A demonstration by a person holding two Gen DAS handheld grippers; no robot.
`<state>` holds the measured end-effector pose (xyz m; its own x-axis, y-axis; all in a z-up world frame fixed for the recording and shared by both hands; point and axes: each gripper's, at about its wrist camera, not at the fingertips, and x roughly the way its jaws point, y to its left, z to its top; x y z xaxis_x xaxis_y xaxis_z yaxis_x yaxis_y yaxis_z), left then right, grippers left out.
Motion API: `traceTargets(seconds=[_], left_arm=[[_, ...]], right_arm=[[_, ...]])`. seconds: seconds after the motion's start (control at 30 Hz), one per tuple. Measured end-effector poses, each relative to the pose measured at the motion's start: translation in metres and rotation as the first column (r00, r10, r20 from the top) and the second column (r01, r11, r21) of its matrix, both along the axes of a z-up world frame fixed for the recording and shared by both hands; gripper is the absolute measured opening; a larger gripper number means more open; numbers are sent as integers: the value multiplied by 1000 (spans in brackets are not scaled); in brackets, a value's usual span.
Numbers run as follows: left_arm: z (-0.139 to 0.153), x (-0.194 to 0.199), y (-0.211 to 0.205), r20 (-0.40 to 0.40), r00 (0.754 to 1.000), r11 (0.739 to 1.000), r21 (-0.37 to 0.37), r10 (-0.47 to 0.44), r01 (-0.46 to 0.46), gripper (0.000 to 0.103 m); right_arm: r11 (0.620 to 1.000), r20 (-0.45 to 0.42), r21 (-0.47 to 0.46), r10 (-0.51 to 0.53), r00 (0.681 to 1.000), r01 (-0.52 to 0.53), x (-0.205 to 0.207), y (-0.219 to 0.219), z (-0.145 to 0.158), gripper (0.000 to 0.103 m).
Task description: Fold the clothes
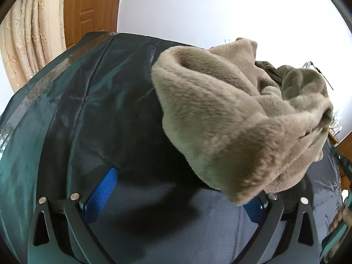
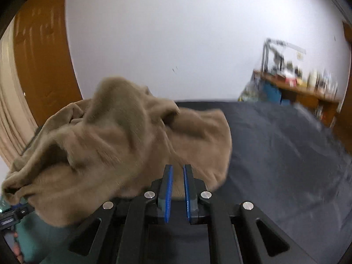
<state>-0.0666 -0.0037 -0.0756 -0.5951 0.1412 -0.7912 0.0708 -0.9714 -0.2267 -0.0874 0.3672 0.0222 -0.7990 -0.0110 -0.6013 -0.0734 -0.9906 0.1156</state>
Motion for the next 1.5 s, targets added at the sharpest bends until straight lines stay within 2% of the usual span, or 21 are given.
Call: traceTargets(seconds=[0.17,0.2,0.27,0.3,0.33,0.37,0.47,0.67,0.8,0.87,0.9,0.93,1.0,1.03,1.1,1.3,1.47,1.5], left_arm=[[-2,-7,-3,1,1000,1000,-7,0,0,103],[-2,-8,-4,1,1000,1000,-4,4,-4,103],[-2,-8,-6,0,1000,1000,1,9,-9,103],[-1,-8,-6,-1,1000,1000,3,12,-12,103],[-1,-8,-7,-2,1000,1000,5,13,-13,103],[-1,-8,-8,-2,1000,1000,7,14,-14,103],[0,-8,-6,-2,1000,1000,6,9,-9,103],[1,-8,-3,-7,1000,1000,-5,-7,7,103],[0,-9,-4,0,1000,1000,1,-4,4,103],[-1,-10,-5,4,1000,1000,6,-3,3,103],[-1,-10,-5,5,1000,1000,7,-2,2,103],[-1,-10,-6,5,1000,1000,7,-2,2,103],[-1,-10,-6,6,1000,1000,12,-4,3,103],[-1,-10,-5,7,1000,1000,15,-5,5,103],[0,-9,-4,6,1000,1000,19,-9,9,103],[4,-7,-4,-2,1000,999,45,-23,23,103],[9,-2,-5,-25,999,996,79,-45,47,103],[10,-1,-7,-30,998,992,112,-58,61,103]], right_arm=[[998,1,-62,-12,1000,12,16,18,2,12],[997,1,-74,-15,1000,15,20,21,2,15],[995,1,-99,-20,1000,20,26,29,3,33],[992,-1,-126,-10,1000,10,22,28,6,63],[991,-9,-133,-14,1000,13,19,26,7,90],[992,-29,-129,-20,999,16,16,24,10,92],[988,-58,-156,0,998,-9,3,20,15,92],[973,-28,-231,20,999,-26,-47,14,16,92],[978,17,-201,55,998,-51,-80,-5,13,92],[987,77,-150,69,995,-57,-93,-17,5,91],[989,94,-133,70,993,-58,-93,-20,0,85],[992,110,-115,72,991,-59,-93,-23,-5,56],[993,132,-106,62,989,-48,-89,-22,-14,23],[993,137,-115,52,989,-36,-84,-18,-17,18],[995,118,-102,6,993,6,-67,-6,-18,14],[989,73,-36,-140,987,143,8,41,-16,14],[987,84,-29,-156,984,159,59,55,-30,14],[987,79,-31,-156,985,159,65,54,-32,14]])
